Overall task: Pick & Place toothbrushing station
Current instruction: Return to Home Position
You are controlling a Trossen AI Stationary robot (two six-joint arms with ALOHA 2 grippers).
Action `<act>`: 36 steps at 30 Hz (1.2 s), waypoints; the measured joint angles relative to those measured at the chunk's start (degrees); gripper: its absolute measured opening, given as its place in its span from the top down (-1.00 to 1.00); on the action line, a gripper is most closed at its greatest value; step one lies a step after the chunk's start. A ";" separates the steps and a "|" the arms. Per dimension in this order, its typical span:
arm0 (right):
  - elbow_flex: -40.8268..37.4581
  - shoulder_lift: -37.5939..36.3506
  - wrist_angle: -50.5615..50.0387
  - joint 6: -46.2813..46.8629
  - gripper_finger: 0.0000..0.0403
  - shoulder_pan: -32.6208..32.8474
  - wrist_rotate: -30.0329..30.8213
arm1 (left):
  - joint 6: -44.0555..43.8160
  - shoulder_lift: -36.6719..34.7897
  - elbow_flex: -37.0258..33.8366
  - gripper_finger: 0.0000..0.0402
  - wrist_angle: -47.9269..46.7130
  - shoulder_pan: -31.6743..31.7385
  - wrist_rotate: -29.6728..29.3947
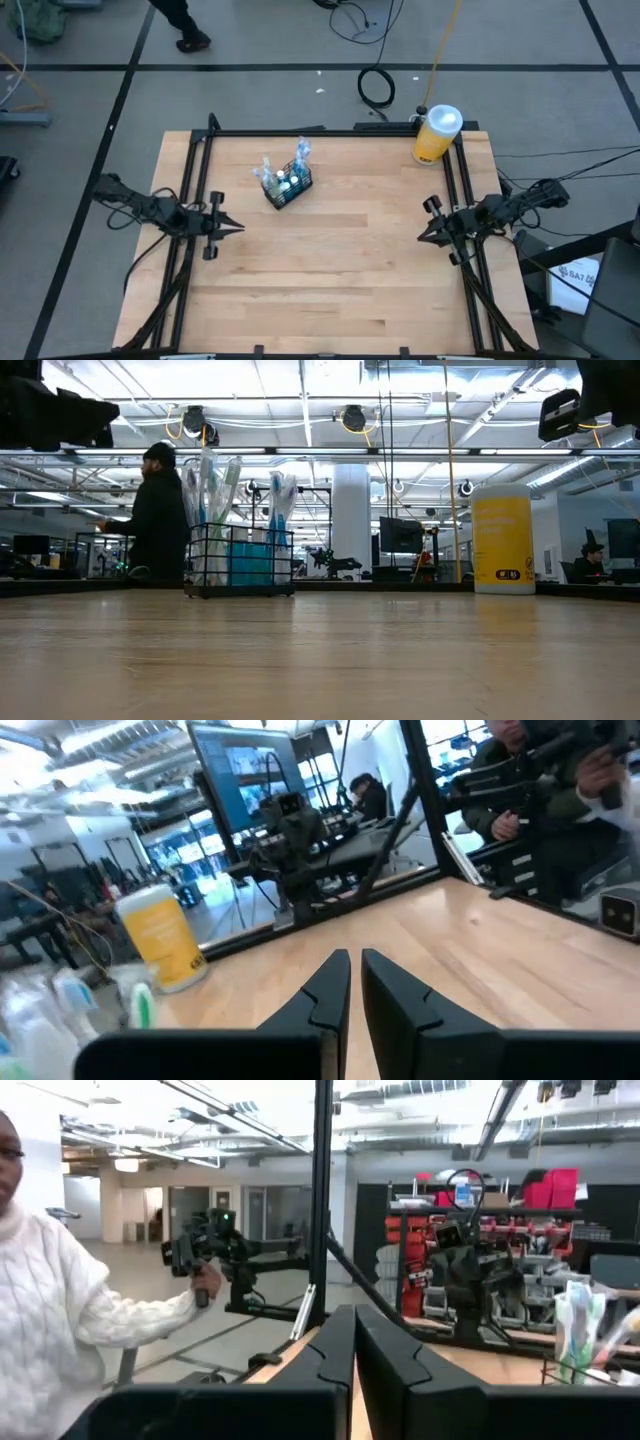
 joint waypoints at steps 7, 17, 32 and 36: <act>-0.04 0.12 -0.94 -1.01 0.98 -0.02 0.13 | -3.69 0.37 0.17 0.81 0.58 1.67 0.51; -0.13 0.13 -5.78 3.02 0.98 -0.02 0.25 | -12.12 1.11 0.29 0.81 -2.92 3.86 0.60; -0.15 0.15 -13.35 6.70 0.98 -0.02 0.27 | -11.46 4.99 0.28 0.81 -2.64 3.86 0.45; -0.15 0.15 -13.71 4.56 0.98 -0.02 0.27 | -10.86 5.00 0.28 0.81 -2.59 3.86 0.45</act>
